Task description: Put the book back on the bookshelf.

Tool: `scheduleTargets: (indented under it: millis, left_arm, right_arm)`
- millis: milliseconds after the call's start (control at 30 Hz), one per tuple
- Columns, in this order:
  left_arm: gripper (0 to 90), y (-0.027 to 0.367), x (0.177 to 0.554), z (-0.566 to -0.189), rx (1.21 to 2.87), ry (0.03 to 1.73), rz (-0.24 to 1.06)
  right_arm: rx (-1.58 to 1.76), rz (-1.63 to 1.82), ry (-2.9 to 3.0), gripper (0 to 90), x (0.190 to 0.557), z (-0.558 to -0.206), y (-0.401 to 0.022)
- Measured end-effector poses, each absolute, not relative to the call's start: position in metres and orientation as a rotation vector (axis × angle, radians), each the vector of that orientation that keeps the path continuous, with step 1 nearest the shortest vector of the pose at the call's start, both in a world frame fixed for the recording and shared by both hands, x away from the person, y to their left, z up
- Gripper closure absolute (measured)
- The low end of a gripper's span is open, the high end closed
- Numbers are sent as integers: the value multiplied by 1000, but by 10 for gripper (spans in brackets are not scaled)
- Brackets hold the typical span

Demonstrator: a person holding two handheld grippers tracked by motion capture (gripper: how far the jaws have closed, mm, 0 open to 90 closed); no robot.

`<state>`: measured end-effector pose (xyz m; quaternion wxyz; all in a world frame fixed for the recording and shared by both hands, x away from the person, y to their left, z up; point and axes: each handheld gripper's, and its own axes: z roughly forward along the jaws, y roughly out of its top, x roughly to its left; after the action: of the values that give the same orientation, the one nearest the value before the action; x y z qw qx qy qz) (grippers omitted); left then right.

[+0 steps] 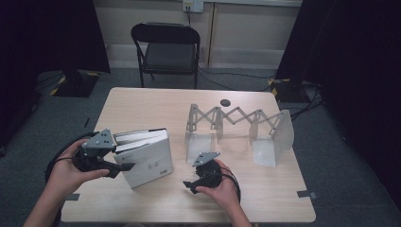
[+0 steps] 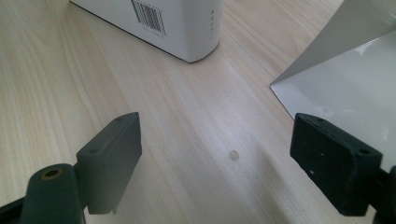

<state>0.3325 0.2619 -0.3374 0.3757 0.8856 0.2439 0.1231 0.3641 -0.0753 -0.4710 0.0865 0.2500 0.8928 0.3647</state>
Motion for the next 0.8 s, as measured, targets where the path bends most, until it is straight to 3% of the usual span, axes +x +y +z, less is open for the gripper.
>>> scheduleTargets:
  millis: [800]
  left_arm:
    - [281, 280, 327, -346, 2258, 672, 326]
  right_arm:
    - [656, 1102, 2717, 172, 371, -451, -56]
